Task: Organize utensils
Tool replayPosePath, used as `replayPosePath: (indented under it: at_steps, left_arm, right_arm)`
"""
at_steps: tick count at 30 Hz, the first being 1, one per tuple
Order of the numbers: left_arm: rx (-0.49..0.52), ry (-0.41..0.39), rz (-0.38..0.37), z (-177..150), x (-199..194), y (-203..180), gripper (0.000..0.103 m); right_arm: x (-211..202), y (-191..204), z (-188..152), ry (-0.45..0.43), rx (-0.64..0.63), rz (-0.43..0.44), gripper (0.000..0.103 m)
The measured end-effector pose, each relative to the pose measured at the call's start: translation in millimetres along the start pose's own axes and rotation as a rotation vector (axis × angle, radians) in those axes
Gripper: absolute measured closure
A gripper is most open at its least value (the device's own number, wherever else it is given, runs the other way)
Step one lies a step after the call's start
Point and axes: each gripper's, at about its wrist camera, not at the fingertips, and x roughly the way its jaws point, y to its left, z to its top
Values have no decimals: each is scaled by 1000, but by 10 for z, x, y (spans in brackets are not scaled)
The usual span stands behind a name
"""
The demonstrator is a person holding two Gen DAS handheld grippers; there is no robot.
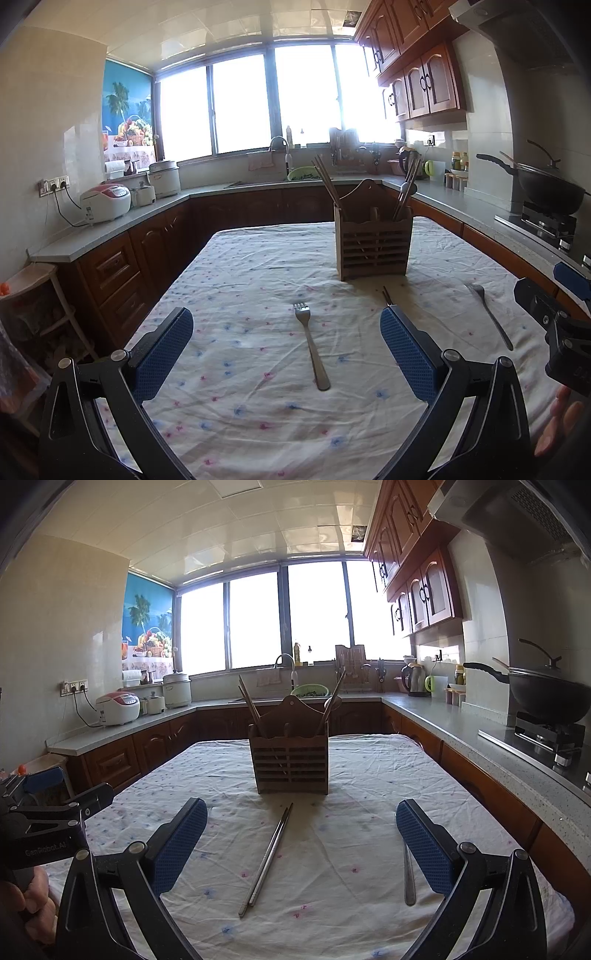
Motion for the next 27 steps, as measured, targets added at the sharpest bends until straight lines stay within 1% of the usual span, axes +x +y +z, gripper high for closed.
replayPosePath:
  at_steps: [27]
  left_arm:
    - [3, -8, -5, 66, 6, -21, 0]
  right_arm:
    - [-12, -15, 16, -4, 2, 3, 0]
